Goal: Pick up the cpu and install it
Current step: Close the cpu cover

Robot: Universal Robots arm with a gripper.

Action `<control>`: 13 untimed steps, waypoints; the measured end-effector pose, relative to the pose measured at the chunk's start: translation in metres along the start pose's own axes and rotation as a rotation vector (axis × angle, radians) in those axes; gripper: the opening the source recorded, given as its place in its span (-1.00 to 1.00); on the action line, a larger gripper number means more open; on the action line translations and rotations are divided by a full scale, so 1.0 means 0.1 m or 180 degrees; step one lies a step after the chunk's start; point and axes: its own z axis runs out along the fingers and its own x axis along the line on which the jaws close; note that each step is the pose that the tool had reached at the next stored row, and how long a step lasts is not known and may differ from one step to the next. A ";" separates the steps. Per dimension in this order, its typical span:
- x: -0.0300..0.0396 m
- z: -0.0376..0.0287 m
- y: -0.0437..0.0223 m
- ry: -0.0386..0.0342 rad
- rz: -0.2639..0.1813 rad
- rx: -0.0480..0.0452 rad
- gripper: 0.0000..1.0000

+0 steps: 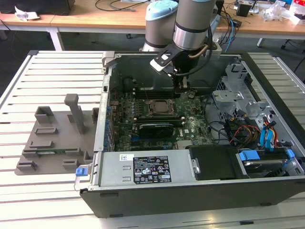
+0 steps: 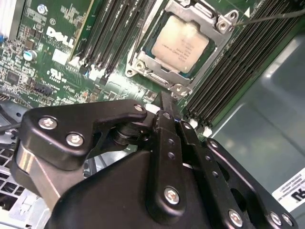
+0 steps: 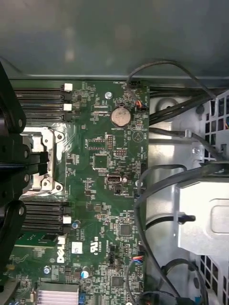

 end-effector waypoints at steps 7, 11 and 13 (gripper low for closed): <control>0.004 0.103 -0.158 0.0000 0.0000 0.0000 -0.79; 0.009 0.196 -0.332 0.0000 -0.0003 0.0000 -0.79; 0.014 0.315 -0.549 0.0000 -0.0011 0.0000 -0.79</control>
